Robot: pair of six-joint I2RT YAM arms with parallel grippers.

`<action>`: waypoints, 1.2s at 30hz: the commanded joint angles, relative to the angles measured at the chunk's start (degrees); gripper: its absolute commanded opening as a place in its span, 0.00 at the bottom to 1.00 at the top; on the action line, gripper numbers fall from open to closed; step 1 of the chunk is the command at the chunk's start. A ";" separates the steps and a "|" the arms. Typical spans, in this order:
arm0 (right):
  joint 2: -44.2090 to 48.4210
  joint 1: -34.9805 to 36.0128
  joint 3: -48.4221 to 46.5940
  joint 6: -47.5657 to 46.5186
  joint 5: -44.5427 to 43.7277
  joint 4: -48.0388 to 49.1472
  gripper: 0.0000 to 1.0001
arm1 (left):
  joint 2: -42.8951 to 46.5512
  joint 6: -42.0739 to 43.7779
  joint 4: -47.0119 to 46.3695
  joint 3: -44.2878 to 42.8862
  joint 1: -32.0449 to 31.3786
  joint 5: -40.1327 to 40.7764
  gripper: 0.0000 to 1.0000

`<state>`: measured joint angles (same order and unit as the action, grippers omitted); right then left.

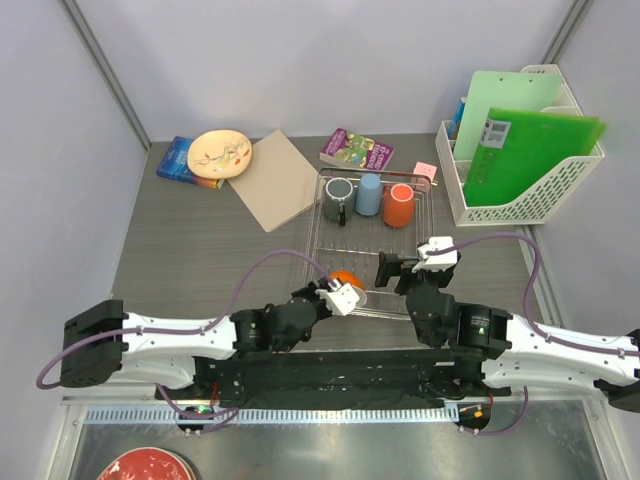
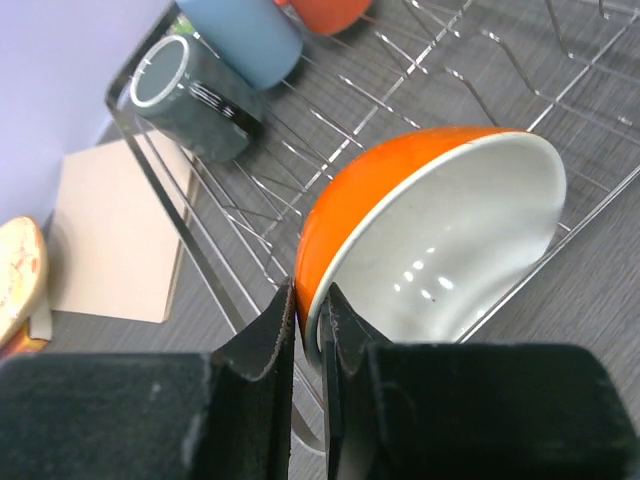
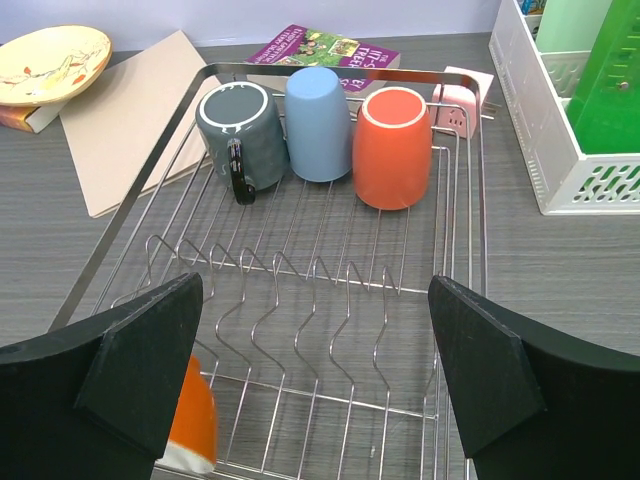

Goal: Unload the mixed dishes from the dish rack
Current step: Pick up the bowl from the dish rack, then place the bowl at the center of the board.

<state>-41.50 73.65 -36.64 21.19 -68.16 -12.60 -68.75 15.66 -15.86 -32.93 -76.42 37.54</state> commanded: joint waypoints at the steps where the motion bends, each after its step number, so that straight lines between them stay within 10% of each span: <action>1: 0.01 -0.17 -0.27 2.89 -2.68 1.00 1.00 | 3.09 4.02 -12.35 0.93 -4.08 10.16 0.00; 10: -0.08 -0.26 -1.76 2.89 -2.33 1.00 1.00 | 10.21 3.24 -11.05 -1.87 -6.63 12.12 0.00; 17: 0.10 -0.26 -2.82 3.68 -1.89 1.00 0.99 | 11.01 -12.52 9.58 -14.69 -2.43 15.01 0.00; 21: 1.15 -0.26 -3.70 4.65 -0.84 -0.14 0.99 | 9.00 -35.42 31.63 -27.15 9.24 10.06 0.00; 25: 3.08 -0.26 -3.61 6.66 -0.22 -1.98 1.00 | 4.00 -51.32 52.46 -33.77 38.35 -10.77 0.00; 29: 4.23 -0.17 -2.73 9.21 0.83 -3.21 1.00 | -3.57 -62.04 55.85 -35.45 61.14 -33.30 0.00; 36: 6.60 -0.17 -1.50 13.70 2.77 -6.82 1.00 | -15.88 -72.08 54.80 -38.44 76.42 -36.24 0.00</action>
<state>-36.38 73.65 -38.09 29.98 -66.06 -18.31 -82.46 -47.53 37.54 -67.79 -3.49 7.55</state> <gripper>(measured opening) 0.996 0.076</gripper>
